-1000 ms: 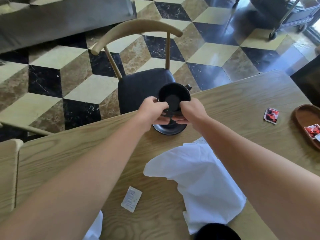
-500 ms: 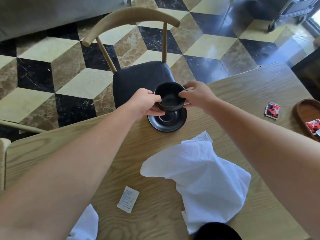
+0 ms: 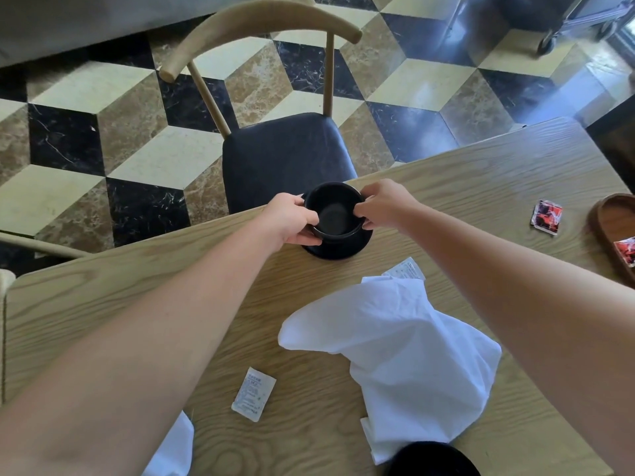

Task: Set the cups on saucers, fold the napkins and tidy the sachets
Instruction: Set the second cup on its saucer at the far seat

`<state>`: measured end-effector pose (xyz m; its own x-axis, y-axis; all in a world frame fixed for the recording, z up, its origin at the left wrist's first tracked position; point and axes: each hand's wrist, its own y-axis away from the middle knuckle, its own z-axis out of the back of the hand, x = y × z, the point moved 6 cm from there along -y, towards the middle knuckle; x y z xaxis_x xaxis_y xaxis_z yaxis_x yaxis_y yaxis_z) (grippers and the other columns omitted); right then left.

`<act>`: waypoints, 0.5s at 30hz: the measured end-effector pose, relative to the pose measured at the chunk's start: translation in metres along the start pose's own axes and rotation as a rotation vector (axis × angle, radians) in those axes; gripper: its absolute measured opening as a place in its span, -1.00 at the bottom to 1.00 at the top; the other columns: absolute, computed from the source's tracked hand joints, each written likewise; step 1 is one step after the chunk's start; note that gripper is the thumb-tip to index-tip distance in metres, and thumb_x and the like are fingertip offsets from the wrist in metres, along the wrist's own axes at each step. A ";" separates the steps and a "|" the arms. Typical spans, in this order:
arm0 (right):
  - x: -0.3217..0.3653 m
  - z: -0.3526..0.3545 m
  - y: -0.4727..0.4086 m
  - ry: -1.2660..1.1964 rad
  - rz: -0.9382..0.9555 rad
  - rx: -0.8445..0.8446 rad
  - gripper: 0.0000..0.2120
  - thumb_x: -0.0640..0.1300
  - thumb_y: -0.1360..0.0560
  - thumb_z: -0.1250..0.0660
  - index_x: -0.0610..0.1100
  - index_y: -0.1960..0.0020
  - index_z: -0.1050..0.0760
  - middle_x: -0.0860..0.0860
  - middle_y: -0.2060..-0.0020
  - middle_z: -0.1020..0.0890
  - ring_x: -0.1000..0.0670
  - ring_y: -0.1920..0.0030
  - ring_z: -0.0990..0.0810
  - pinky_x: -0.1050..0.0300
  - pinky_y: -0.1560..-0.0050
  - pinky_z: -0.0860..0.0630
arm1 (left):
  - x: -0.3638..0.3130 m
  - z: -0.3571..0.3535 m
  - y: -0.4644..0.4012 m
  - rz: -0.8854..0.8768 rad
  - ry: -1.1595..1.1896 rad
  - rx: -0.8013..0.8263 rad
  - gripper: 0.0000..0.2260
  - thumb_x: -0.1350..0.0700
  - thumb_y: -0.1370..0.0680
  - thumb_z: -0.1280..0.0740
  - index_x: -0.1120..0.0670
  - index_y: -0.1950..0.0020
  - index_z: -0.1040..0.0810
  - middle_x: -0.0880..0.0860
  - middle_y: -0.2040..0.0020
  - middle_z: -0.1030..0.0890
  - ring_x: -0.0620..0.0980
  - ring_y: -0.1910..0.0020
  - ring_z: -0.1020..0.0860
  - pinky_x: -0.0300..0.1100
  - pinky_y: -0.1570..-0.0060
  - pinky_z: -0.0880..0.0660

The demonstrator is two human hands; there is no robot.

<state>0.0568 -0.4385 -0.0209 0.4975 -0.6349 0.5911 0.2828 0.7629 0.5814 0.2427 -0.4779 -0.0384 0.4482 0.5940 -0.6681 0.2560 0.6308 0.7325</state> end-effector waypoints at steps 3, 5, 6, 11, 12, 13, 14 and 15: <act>-0.001 -0.002 -0.001 0.033 -0.002 0.009 -0.87 -0.30 -0.49 -0.30 -0.22 0.07 -0.63 -0.18 0.19 -0.69 -0.14 0.18 -0.75 0.27 0.33 -0.63 | 0.004 -0.001 -0.003 0.012 -0.005 -0.003 -0.69 0.42 -0.54 -0.33 0.27 -0.27 -0.56 0.28 -0.10 -0.68 0.25 0.09 -0.72 0.07 0.06 -0.69; -0.003 -0.003 -0.002 0.043 -0.007 0.005 -0.88 -0.30 -0.49 -0.30 -0.17 0.17 -0.59 -0.15 0.23 -0.66 -0.09 0.28 -0.71 0.32 0.43 -0.58 | 0.005 -0.002 -0.003 0.021 -0.007 -0.007 -0.71 0.41 -0.54 -0.34 0.28 -0.26 -0.55 0.28 -0.08 -0.68 0.25 0.10 -0.73 0.07 0.06 -0.69; -0.003 -0.004 -0.002 0.047 -0.009 0.004 -0.87 -0.30 -0.49 -0.30 -0.16 0.20 -0.57 -0.14 0.24 -0.65 -0.07 0.32 -0.69 0.34 0.46 -0.56 | 0.006 -0.002 -0.003 0.023 -0.004 -0.010 -0.71 0.41 -0.54 -0.34 0.28 -0.25 -0.55 0.28 -0.07 -0.68 0.24 0.10 -0.73 0.06 0.08 -0.70; -0.006 -0.008 -0.009 0.035 -0.007 0.008 -0.88 -0.30 -0.49 -0.32 -0.23 0.05 -0.64 -0.15 0.25 -0.65 -0.13 0.23 -0.72 0.25 0.34 -0.64 | 0.007 0.001 -0.004 0.030 0.001 -0.011 -0.73 0.40 -0.55 -0.35 0.27 -0.24 -0.57 0.26 -0.06 -0.68 0.21 0.10 -0.73 0.03 0.11 -0.70; -0.007 -0.008 -0.010 0.026 -0.006 0.007 -0.87 -0.30 -0.48 -0.33 -0.24 0.03 -0.64 -0.16 0.25 -0.65 -0.12 0.25 -0.71 0.24 0.32 -0.65 | 0.007 0.001 -0.005 0.030 0.011 -0.007 -0.74 0.40 -0.55 -0.36 0.28 -0.23 -0.57 0.26 -0.07 -0.68 0.20 0.10 -0.73 0.01 0.13 -0.70; -0.008 -0.007 -0.011 0.019 -0.005 0.005 -0.87 -0.30 -0.48 -0.34 -0.24 0.03 -0.64 -0.16 0.25 -0.65 -0.09 0.29 -0.70 0.25 0.33 -0.65 | 0.007 0.000 -0.006 0.028 0.023 -0.004 -0.75 0.39 -0.55 -0.36 0.28 -0.22 -0.58 0.25 -0.07 -0.69 0.19 0.09 -0.73 -0.02 0.16 -0.70; -0.009 -0.007 -0.012 0.015 -0.006 0.004 -0.89 -0.30 -0.48 -0.34 -0.23 0.05 -0.64 -0.15 0.26 -0.65 -0.06 0.33 -0.68 0.27 0.36 -0.64 | 0.006 -0.001 -0.006 0.024 0.033 -0.003 -0.77 0.39 -0.55 -0.37 0.28 -0.20 -0.59 0.24 -0.07 -0.69 0.17 0.09 -0.73 -0.03 0.18 -0.70; -0.010 -0.006 -0.012 0.012 -0.008 0.005 -0.91 -0.30 -0.48 -0.35 -0.20 0.09 -0.63 -0.15 0.27 -0.65 -0.03 0.36 -0.66 0.28 0.38 -0.63 | 0.006 -0.001 -0.007 0.020 0.039 -0.003 -0.77 0.39 -0.55 -0.37 0.27 -0.19 -0.60 0.21 -0.07 -0.69 0.16 0.08 -0.72 -0.04 0.19 -0.70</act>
<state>0.0536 -0.4407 -0.0374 0.5054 -0.6391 0.5797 0.2827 0.7574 0.5885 0.2426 -0.4783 -0.0473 0.4193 0.6256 -0.6579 0.2449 0.6199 0.7455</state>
